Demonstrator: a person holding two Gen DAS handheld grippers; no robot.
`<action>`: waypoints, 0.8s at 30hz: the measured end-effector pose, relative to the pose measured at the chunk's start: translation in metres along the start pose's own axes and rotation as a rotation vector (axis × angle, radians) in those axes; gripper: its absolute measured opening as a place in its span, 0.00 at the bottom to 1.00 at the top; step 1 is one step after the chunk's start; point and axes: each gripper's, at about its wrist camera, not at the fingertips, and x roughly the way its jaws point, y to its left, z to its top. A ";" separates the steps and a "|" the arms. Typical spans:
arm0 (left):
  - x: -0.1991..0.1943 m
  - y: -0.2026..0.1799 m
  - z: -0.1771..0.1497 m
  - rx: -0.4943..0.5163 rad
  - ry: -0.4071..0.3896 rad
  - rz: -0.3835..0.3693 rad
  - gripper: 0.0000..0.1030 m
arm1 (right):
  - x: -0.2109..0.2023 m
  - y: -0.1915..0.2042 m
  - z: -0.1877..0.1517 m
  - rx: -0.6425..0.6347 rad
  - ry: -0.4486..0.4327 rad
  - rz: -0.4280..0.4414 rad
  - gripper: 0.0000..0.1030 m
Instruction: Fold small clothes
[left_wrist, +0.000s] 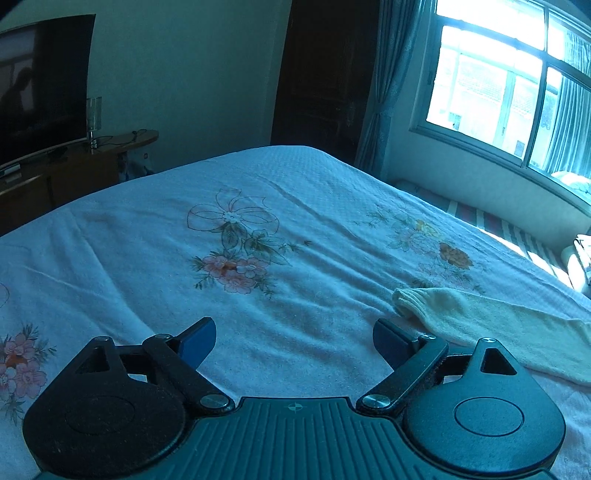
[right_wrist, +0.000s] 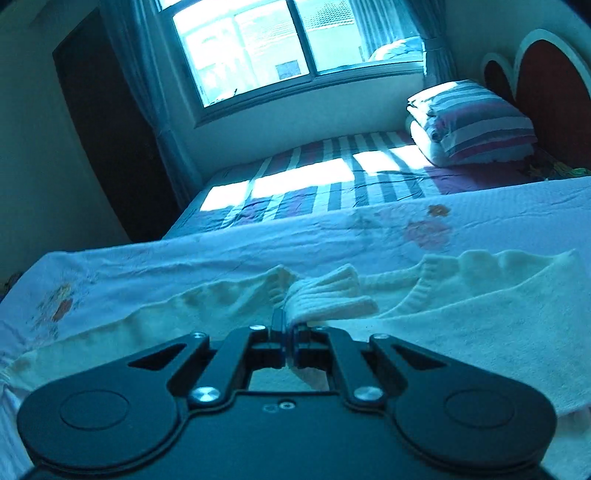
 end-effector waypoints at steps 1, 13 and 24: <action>-0.001 0.003 -0.001 0.002 0.004 -0.001 0.89 | 0.006 0.015 -0.009 -0.031 0.018 -0.004 0.05; 0.003 -0.003 -0.007 0.038 0.021 -0.050 0.89 | 0.025 0.062 -0.043 -0.121 0.054 -0.026 0.06; 0.006 -0.080 -0.006 0.045 0.042 -0.179 0.89 | 0.030 0.092 -0.051 -0.155 0.082 0.228 0.34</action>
